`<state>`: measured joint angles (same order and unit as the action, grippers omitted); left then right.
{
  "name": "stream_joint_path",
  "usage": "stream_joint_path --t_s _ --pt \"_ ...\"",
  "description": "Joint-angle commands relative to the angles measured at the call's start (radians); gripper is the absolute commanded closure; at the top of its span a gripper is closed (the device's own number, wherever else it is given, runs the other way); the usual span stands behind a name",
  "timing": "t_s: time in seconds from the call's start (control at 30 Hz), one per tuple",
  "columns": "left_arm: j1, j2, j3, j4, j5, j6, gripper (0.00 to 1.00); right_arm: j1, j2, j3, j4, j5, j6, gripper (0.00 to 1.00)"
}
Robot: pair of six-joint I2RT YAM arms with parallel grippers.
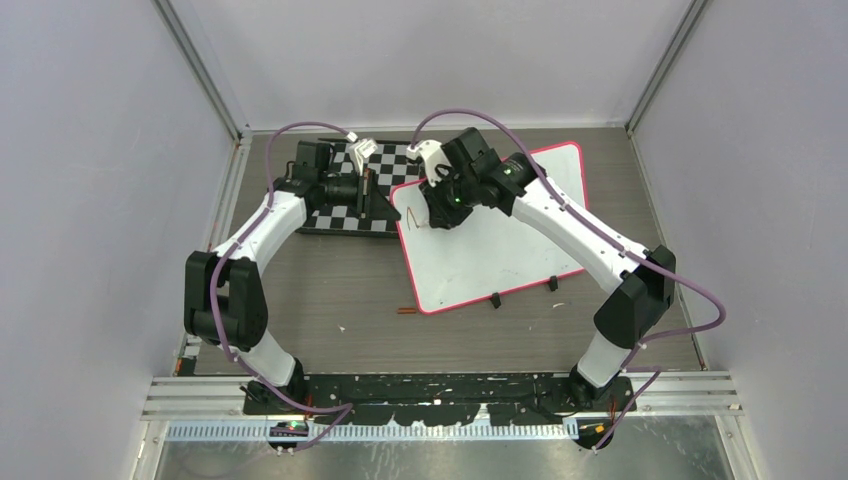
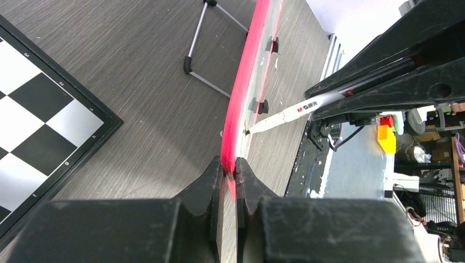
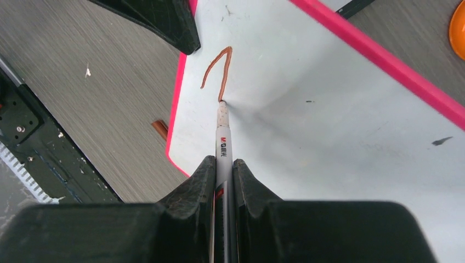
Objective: Write a sentence on the whiteboard
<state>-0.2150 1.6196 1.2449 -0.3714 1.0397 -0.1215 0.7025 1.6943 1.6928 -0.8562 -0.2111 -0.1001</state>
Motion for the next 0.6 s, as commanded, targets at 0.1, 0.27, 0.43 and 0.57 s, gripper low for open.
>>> stream_joint_path --t_s 0.1,0.27,0.43,0.57 --pt "-0.012 -0.017 0.002 0.016 0.026 0.029 1.0 -0.041 0.021 0.12 0.029 0.067 -0.018 1.0" --pt "-0.012 -0.017 0.001 0.016 0.026 0.029 1.0 -0.055 0.049 0.167 0.019 0.064 -0.019 1.0" --pt "-0.012 -0.012 0.003 0.015 0.026 0.031 1.0 -0.056 0.051 0.189 0.001 0.039 -0.011 1.0" --pt "-0.012 -0.009 0.005 0.016 0.027 0.031 1.0 -0.053 0.004 0.155 0.0 -0.028 -0.009 1.0"
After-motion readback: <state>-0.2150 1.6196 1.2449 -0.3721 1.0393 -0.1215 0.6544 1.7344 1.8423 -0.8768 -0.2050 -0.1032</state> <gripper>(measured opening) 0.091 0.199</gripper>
